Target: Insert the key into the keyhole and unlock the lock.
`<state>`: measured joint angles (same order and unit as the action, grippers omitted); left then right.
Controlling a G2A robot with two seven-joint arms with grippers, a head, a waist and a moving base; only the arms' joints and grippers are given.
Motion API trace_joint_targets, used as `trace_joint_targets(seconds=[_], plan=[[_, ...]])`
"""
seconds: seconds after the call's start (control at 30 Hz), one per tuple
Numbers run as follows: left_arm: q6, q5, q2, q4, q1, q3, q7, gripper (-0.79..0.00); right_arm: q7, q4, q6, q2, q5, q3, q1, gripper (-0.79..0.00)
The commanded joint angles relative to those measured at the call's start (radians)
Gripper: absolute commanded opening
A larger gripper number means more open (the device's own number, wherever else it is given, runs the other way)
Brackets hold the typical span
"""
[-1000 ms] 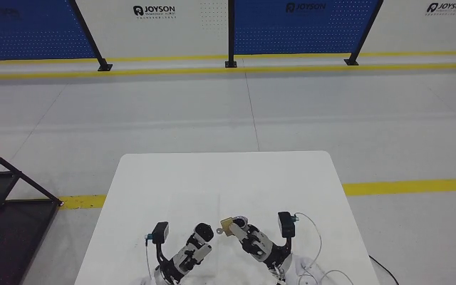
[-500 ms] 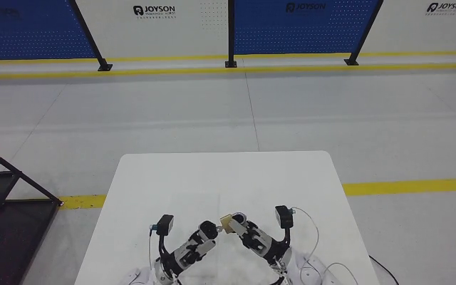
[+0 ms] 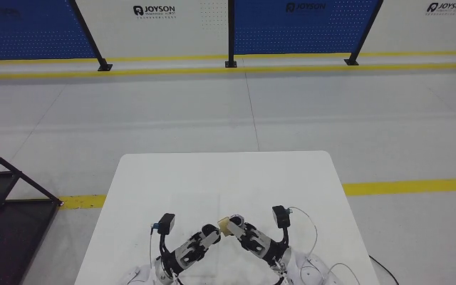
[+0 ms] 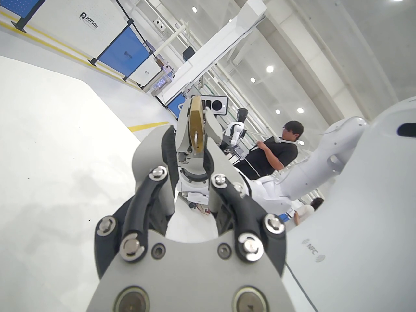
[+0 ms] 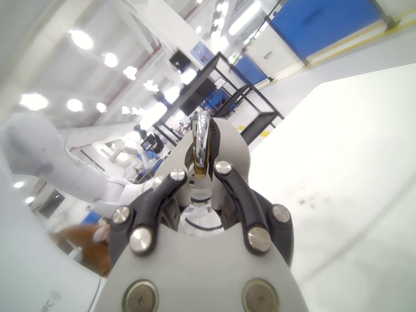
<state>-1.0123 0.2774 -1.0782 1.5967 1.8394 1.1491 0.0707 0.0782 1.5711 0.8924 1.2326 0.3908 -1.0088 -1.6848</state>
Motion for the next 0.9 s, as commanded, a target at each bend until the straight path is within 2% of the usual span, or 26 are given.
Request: trace_joint_targets(seconds=[0.0,0.07,0.1,0.13,0.53,0.87], plan=[[0.000,0.003,0.000,-0.001,0.000,0.000,-0.004,-0.585,0.000,0.001,-0.003,-0.001,0.002,0.000,0.000,-0.785],[0.000,0.008,0.000,0.000,-0.001,-0.001,-0.005,-0.613,0.000,0.002,-0.005,-0.001,0.004,0.001,-0.001,-0.785],[0.000,0.009,-0.001,0.000,-0.001,-0.001,-0.006,-0.662,-0.001,0.001,-0.006,-0.002,0.005,0.002,-0.001,-0.785],[0.000,0.009,-0.001,-0.001,-0.002,-0.002,-0.007,-0.785,-0.001,0.002,-0.008,-0.002,0.007,0.003,-0.001,-0.785],[0.028,0.075,-0.006,0.007,-0.005,-0.001,-0.037,-0.785,-0.012,0.002,-0.015,-0.004,0.031,0.013,-0.002,-0.785],[0.090,0.347,-0.025,0.033,0.022,0.021,-0.244,-0.785,-0.035,0.006,-0.021,-0.007,0.054,0.015,-0.010,-0.785]])
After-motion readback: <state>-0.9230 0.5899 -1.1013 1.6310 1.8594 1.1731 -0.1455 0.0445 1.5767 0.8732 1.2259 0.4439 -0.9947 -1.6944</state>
